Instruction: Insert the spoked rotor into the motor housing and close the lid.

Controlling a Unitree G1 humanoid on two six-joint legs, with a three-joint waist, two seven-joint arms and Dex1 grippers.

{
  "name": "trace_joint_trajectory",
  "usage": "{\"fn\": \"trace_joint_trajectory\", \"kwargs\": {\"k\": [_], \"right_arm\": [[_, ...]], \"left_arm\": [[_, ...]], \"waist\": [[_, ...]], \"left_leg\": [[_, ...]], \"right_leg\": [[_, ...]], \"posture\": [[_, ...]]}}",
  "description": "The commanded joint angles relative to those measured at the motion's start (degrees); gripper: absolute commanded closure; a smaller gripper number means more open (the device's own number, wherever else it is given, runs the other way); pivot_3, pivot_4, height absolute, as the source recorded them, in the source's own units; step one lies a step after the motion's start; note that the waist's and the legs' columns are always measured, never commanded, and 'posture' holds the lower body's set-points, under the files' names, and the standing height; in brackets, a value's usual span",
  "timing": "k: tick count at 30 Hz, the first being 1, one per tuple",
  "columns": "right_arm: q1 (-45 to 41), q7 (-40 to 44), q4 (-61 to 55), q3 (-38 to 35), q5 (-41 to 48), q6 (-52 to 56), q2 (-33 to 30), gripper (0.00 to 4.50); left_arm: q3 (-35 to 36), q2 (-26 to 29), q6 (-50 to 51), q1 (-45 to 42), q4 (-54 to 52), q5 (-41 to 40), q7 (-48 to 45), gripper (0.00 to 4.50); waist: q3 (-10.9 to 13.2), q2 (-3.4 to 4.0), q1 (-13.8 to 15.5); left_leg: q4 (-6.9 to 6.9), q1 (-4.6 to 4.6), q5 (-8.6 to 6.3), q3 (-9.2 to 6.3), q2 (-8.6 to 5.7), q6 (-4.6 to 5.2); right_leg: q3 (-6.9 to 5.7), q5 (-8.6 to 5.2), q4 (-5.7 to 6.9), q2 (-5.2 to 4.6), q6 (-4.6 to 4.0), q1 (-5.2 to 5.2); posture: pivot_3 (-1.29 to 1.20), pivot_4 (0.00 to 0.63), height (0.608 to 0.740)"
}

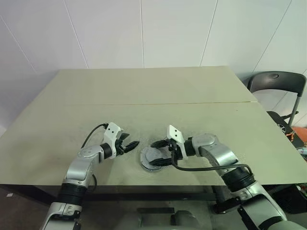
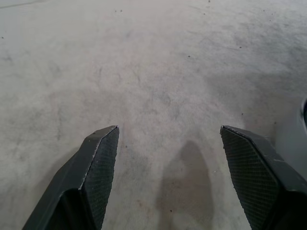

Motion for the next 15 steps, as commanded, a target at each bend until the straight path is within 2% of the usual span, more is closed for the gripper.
{"fn": "trace_joint_trajectory", "kwargs": {"k": [1,6,10,15], "right_arm": [[-0.01,0.55,-0.23,0.94,-1.42,0.10,-1.20,0.95],[0.34,-1.81,0.46,1.07,-3.72,-2.43,-0.91,0.95],[-1.26,-8.41,5.40,-0.16,-7.63,-9.59,1.16,0.95],[-2.63,-10.04,7.74,-1.20,-7.28,-11.39,2.10,0.95]], "left_arm": [[0.05,0.14,-0.52,-0.94,-1.06,0.03,-0.09,0.92],[0.09,-0.08,-0.16,-0.65,-1.75,-0.38,-0.10,0.92],[-0.13,-0.35,0.04,-0.57,-1.80,-0.39,-0.06,0.92],[-0.31,-0.40,0.24,-0.25,-2.19,-0.38,0.05,0.92]], "waist": [[0.00,0.00,0.05],[-0.01,-0.01,0.08],[-0.01,-0.01,-0.02],[0.00,0.01,0.02]], "left_leg": [[-0.01,0.01,0.00,-0.01,0.01,0.00],[0.05,0.02,0.00,0.00,-0.01,0.00],[0.05,0.07,0.00,0.00,0.01,-0.01],[0.10,0.21,0.05,-0.01,0.02,-0.06]], "right_leg": [[0.00,0.00,0.00,0.00,0.00,0.00],[-0.01,-0.03,0.01,-0.01,0.04,0.06],[-0.01,-0.12,0.04,0.01,0.20,0.07],[-0.01,-0.20,0.09,0.03,-0.04,0.21]], "posture": [[0.00,0.000,0.740],[0.00,0.000,0.740],[0.00,0.000,0.740],[0.00,0.000,0.740]]}}
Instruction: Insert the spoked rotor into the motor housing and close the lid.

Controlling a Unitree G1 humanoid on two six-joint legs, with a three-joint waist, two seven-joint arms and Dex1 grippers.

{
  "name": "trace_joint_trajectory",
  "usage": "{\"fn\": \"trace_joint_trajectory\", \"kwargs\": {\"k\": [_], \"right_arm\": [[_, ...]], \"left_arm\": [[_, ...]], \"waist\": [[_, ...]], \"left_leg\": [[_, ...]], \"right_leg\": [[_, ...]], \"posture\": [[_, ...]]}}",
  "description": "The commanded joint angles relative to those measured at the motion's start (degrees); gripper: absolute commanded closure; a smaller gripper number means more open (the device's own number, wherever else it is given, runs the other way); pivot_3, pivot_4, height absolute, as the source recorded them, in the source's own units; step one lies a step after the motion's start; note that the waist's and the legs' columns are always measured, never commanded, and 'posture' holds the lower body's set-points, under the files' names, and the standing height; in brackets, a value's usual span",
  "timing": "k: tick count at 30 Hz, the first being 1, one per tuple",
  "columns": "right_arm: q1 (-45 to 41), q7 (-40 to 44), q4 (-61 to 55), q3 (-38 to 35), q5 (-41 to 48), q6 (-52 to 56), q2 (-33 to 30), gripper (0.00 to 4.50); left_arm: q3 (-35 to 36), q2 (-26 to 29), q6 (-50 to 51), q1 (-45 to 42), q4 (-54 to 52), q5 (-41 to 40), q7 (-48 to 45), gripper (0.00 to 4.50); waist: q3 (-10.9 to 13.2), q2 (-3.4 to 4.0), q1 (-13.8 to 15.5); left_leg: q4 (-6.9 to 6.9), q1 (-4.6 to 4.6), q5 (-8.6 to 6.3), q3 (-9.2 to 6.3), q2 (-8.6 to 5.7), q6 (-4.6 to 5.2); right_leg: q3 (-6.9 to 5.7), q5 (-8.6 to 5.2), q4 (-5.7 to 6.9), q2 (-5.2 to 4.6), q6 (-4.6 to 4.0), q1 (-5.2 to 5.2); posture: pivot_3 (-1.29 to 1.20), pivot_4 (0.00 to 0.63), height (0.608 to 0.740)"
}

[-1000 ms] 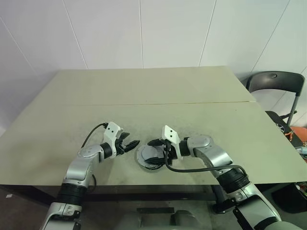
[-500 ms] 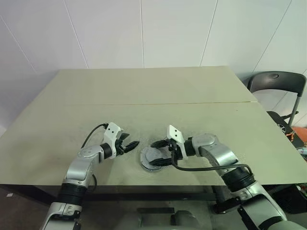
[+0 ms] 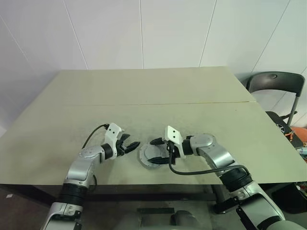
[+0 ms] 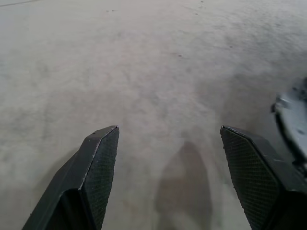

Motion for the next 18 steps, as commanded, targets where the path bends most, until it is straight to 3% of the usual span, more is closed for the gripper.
{"fn": "trace_joint_trajectory", "kwargs": {"k": [1,9,15,18], "right_arm": [[-2.11,-3.40,2.84,-2.34,-2.73,-0.46,-0.71,0.95],[-4.53,-0.87,4.41,-2.40,-2.56,-0.44,-2.27,0.95],[-3.54,6.49,0.66,0.38,-0.82,5.37,-5.78,0.95],[-3.07,5.36,0.49,-0.10,-0.66,6.60,-4.78,0.95]], "left_arm": [[0.34,0.17,0.00,-0.41,-2.04,-0.34,0.05,0.92],[0.40,0.11,0.11,0.09,-2.52,-0.30,0.53,0.92],[0.82,0.25,0.38,0.18,-2.94,-1.03,-0.02,0.92],[1.07,0.34,0.49,0.15,-3.06,-1.31,-0.34,0.92]], "waist": [[0.00,0.00,0.00],[0.01,0.01,0.01],[0.00,0.00,0.29],[-0.01,-0.01,0.32]], "left_leg": [[0.02,0.01,0.00,0.00,0.00,0.00],[0.06,0.06,0.01,0.00,0.00,-0.01],[0.03,-0.14,0.02,-0.01,-0.03,0.00],[-0.07,-0.21,-0.01,-0.01,-0.07,0.04]], "right_leg": [[0.00,0.01,0.00,0.00,-0.02,0.03],[0.00,0.02,0.03,-0.01,-0.04,0.08],[-0.02,0.11,-0.06,-0.06,0.16,-0.05],[-0.02,0.19,-0.13,-0.11,0.06,-0.13]], "posture": [[0.00,0.000,0.740],[0.00,0.000,0.740],[0.00,0.000,0.740],[0.00,0.000,0.740]]}}
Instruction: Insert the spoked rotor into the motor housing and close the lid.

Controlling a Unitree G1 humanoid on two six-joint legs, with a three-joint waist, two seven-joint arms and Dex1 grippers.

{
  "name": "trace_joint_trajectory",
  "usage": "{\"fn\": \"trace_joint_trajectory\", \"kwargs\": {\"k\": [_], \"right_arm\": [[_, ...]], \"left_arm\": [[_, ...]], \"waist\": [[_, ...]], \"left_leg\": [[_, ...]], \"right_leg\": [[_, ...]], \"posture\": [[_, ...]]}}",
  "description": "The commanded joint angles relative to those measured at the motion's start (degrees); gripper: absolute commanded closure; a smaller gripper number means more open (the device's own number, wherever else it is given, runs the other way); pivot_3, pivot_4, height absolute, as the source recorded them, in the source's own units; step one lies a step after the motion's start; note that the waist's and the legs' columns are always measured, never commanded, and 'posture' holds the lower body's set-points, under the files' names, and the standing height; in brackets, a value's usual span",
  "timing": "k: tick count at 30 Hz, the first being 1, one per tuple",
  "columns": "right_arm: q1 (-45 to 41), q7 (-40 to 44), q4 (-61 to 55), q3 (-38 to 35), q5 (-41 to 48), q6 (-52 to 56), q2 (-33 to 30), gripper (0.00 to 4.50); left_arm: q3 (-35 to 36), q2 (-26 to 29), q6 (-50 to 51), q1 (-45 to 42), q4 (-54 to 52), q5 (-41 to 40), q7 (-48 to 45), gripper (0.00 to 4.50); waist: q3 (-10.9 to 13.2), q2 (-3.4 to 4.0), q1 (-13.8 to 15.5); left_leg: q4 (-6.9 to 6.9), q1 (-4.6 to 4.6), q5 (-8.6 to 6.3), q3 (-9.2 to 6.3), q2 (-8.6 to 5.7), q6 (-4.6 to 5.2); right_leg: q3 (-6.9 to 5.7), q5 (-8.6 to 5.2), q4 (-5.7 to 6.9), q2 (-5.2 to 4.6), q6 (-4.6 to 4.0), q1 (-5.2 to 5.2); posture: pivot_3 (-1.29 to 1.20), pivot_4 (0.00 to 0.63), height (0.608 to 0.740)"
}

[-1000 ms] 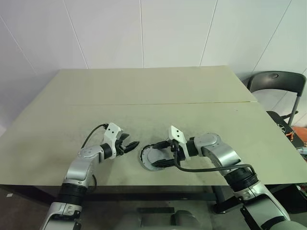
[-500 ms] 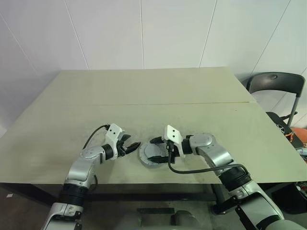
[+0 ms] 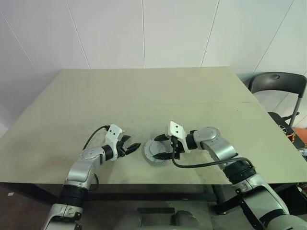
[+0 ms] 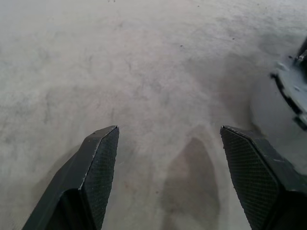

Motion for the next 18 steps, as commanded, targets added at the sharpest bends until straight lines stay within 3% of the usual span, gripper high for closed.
{"fn": "trace_joint_trajectory", "kwargs": {"k": [1,11,18], "right_arm": [[0.83,-0.24,0.16,-0.46,-0.59,2.40,-0.56,0.95],[1.13,-1.41,-0.90,-5.01,4.53,6.67,2.43,0.95],[1.15,-2.50,-0.06,-4.41,2.41,5.65,2.54,0.95]], "left_arm": [[1.06,0.30,-0.24,-0.56,-2.49,-1.17,-0.42,0.92],[0.83,0.37,-0.30,-0.83,-2.13,-0.82,-0.38,0.92],[0.69,0.42,-0.38,-0.78,-2.19,-0.60,-0.30,0.92]], "waist": [[0.00,0.00,0.02],[0.00,0.00,-0.26],[0.01,0.02,-0.32]], "left_leg": [[-0.06,-0.02,-0.01,0.00,0.00,0.01],[-0.08,-0.01,-0.01,0.00,0.01,0.01],[-0.05,0.00,-0.01,0.02,0.05,0.00]], "right_leg": [[0.00,-0.01,-0.03,0.00,0.00,-0.03],[-0.01,-0.06,-0.06,0.01,0.07,-0.01],[-0.01,-0.02,0.04,0.05,0.00,-0.07]], "posture": [[0.00,0.000,0.740],[0.00,0.000,0.740],[0.00,0.000,0.740]]}}
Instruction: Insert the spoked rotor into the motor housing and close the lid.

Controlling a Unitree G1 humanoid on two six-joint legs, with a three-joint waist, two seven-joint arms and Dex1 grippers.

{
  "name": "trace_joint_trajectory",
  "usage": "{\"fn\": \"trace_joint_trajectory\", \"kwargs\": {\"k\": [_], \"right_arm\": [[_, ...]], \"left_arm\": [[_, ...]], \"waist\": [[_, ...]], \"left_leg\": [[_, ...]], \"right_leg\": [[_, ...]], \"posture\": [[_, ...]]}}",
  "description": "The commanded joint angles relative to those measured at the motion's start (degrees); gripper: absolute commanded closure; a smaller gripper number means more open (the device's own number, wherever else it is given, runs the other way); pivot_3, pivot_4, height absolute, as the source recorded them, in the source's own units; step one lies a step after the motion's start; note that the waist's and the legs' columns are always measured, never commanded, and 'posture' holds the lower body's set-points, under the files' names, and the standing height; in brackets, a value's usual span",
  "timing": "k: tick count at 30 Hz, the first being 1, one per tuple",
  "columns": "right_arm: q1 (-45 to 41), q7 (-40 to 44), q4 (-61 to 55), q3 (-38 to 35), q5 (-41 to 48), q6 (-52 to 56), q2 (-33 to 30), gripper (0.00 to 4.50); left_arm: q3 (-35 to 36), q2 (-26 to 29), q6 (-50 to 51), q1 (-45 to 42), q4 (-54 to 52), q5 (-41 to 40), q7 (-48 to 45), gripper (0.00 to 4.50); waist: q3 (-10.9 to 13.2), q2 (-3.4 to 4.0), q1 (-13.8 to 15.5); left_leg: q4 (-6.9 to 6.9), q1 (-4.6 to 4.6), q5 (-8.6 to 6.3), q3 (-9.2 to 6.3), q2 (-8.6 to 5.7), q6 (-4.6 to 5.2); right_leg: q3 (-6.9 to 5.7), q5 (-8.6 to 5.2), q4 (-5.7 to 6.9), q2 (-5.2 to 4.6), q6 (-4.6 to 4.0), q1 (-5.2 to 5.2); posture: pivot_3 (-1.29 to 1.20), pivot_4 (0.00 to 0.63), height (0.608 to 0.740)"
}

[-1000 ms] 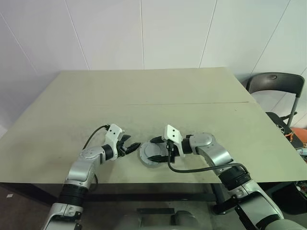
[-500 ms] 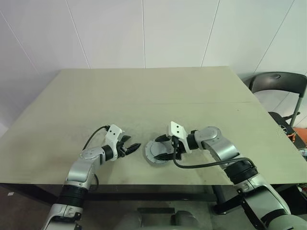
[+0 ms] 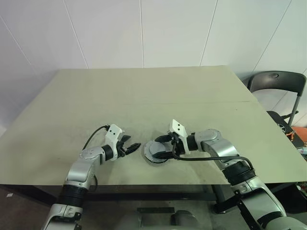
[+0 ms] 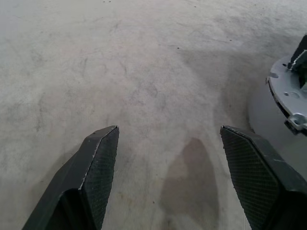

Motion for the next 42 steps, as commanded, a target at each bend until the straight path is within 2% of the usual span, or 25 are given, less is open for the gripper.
{"fn": "trace_joint_trajectory", "kwargs": {"k": [1,8,23,31,35,41,42], "right_arm": [[-0.27,-0.59,0.03,-0.80,-0.52,-0.74,-0.16,0.95],[-0.53,-2.11,2.47,-0.10,-3.55,-4.45,-0.20,0.95],[0.07,-0.27,2.48,2.62,-5.51,-2.67,-2.13,0.95],[-0.32,-0.55,2.87,2.68,-5.50,-2.86,-1.68,0.95],[-0.40,-0.80,3.03,2.82,-5.55,-2.90,-1.62,0.95],[-0.16,-1.30,2.56,2.81,-5.48,-2.71,-1.50,0.95],[-0.06,-1.43,2.47,2.74,-5.49,-2.71,-1.55,0.95]], "left_arm": [[0.65,0.36,-0.45,-0.75,-1.91,-0.52,-0.18,0.92],[0.59,0.45,-0.30,-0.46,-2.46,-0.41,0.03,0.92],[0.36,0.60,-0.39,-0.43,-2.73,-0.14,0.04,0.92],[1.86,-2.47,-2.25,-5.89,-3.23,-4.36,-2.69,0.92],[0.03,-2.81,-1.63,-7.89,-3.93,-6.04,-6.68,2.12],[-4.61,-2.11,-1.25,-9.05,-2.59,-4.64,-11.53,4.31],[-5.97,-1.50,-1.16,-9.09,-2.18,-3.86,-12.64,4.46]], "waist": [[0.00,0.00,-0.01],[0.00,0.00,-0.03],[-0.02,-0.01,0.03],[-0.03,-0.02,0.06],[-0.03,-0.02,-0.07],[-0.03,-0.02,-0.06],[-0.03,-0.02,-0.04]], "left_leg": [[0.02,0.00,0.00,0.00,0.00,0.00],[0.04,0.03,0.00,0.00,0.00,0.00],[0.07,0.10,0.02,0.00,0.01,-0.02],[0.10,0.10,0.02,0.00,0.01,-0.02],[0.07,0.11,0.02,0.01,0.01,-0.02],[0.09,0.13,0.02,0.01,0.01,-0.02],[0.10,0.13,0.02,0.01,0.01,-0.02]], "right_leg": [[0.00,-0.02,0.01,0.00,0.03,0.01],[0.00,-0.08,0.04,0.00,0.14,0.02],[0.00,-0.11,0.04,0.02,0.17,0.10],[0.00,-0.11,0.04,0.02,0.16,0.13],[0.00,-0.11,0.03,0.02,0.17,0.12],[0.00,-0.11,0.04,0.04,0.16,0.15],[0.00,-0.12,0.04,0.04,0.14,0.15]], "posture": [[0.00,0.000,0.740],[0.00,0.000,0.740],[0.00,0.000,0.740],[0.00,0.000,0.740],[0.00,0.000,0.740],[0.00,0.000,0.740],[0.00,0.000,0.740]]}}
